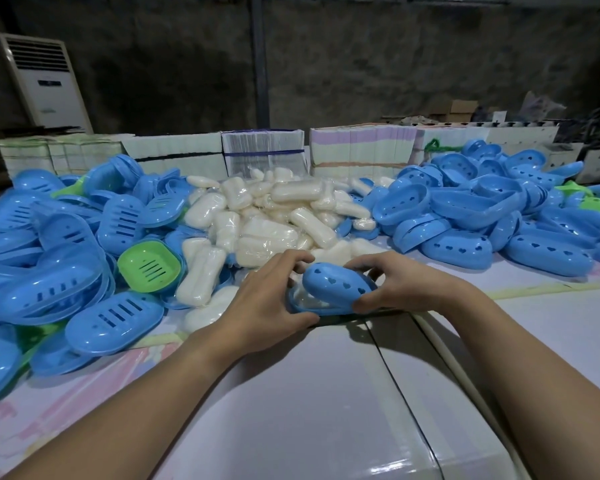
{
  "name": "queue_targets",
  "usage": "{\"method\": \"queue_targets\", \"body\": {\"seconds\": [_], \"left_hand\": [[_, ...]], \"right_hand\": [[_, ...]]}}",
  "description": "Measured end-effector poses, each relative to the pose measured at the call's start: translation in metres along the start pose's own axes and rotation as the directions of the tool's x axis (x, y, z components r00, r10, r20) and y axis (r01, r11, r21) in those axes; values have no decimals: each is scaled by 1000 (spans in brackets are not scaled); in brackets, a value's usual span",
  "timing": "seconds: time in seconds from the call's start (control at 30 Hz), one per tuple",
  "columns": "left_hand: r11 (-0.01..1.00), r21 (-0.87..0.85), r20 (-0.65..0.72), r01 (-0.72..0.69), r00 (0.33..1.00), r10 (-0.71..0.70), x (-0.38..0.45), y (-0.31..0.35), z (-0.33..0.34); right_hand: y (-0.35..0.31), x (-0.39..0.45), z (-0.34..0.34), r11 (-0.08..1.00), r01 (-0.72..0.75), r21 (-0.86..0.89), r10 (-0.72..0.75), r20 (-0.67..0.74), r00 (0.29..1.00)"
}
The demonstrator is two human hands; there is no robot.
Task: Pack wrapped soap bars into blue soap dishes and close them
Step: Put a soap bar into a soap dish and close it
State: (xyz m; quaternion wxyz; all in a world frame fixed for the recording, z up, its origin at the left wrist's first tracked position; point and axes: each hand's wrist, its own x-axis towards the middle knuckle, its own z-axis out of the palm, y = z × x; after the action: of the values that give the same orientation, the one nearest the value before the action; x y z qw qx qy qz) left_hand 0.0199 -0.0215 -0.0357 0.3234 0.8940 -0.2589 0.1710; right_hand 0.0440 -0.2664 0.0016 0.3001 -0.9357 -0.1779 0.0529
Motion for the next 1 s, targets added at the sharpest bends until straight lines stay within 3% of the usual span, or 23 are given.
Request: {"method": "queue_targets", "body": {"seconds": [0.27,0.4,0.57,0.77,1.0], "left_hand": [[962,-269,-92,39,993,-67,1,6,-5],[828,-552,-115,98,975,-192,4,9,-3],[673,-727,-102,139,947,-306,6,5,1],[594,-783,-48,184,934,-353,9,5,3],[682,-704,-48,195,946,-320,7,13,-2]], "right_hand": [[-1,3,2,991,43,126,-40,-22,999],[-1,2,5,954,63,293,-65,-3,998],[-5,2,8,930,50,363,-68,37,997],[-7,3,12,905,63,421,-87,38,995],[-8,4,16,904,93,417,-109,14,994]]}}
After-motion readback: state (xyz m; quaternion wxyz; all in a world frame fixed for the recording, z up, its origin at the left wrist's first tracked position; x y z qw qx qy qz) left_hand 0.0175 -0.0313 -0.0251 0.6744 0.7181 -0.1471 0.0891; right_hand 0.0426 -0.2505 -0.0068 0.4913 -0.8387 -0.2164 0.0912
